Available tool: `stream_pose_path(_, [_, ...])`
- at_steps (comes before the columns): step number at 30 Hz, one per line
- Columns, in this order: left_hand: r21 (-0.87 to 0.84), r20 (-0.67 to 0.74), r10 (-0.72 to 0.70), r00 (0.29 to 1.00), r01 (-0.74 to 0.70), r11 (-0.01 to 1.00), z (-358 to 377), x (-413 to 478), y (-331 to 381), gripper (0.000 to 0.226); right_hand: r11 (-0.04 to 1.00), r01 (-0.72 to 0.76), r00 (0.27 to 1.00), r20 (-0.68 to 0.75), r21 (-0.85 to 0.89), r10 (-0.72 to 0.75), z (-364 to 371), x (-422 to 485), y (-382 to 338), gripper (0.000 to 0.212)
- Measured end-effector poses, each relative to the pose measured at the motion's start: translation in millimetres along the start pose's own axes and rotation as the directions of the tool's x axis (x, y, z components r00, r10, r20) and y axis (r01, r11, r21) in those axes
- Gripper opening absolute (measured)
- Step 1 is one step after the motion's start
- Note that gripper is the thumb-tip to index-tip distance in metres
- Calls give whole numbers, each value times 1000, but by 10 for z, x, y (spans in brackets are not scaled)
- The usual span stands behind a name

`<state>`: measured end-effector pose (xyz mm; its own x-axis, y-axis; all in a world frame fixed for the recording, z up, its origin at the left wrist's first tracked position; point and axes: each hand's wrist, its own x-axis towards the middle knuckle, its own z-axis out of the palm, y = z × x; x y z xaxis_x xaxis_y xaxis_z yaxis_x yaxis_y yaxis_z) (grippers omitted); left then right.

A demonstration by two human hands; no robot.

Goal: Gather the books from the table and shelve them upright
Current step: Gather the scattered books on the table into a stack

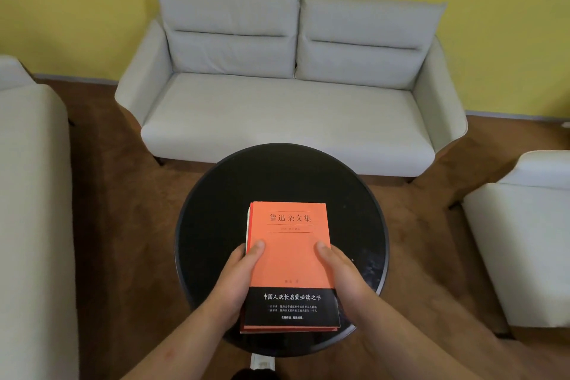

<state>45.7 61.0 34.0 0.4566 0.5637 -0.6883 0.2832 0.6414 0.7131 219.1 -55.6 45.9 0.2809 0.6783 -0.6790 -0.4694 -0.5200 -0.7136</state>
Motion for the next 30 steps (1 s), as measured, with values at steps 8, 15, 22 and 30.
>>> stream_pose_path(8, [-75, 96, -23, 995, 31, 997, -74, 17, -87, 60, 990, -77, 992, 107, 116, 64, -17, 55, 40, 54])
stream_pose_path(15, [-88, 22, 18, 1000, -16, 996, 74, -65, -81, 44, 988, -98, 987, 137, 119, 81, -142, 116, 63, 62])
stream_pose_path(22, [47, -123, 49, 991, -43, 998, 235, -146, -171, 50, 980, -170, 958, 250, 98, 141, -295, 183, -28, 89])
stream_pose_path(30, [132, -159, 75, 984, -54, 990, 536, -261, -305, 68, 955, -248, 887, 434, 165, 156, -527, 161, -168, 115])
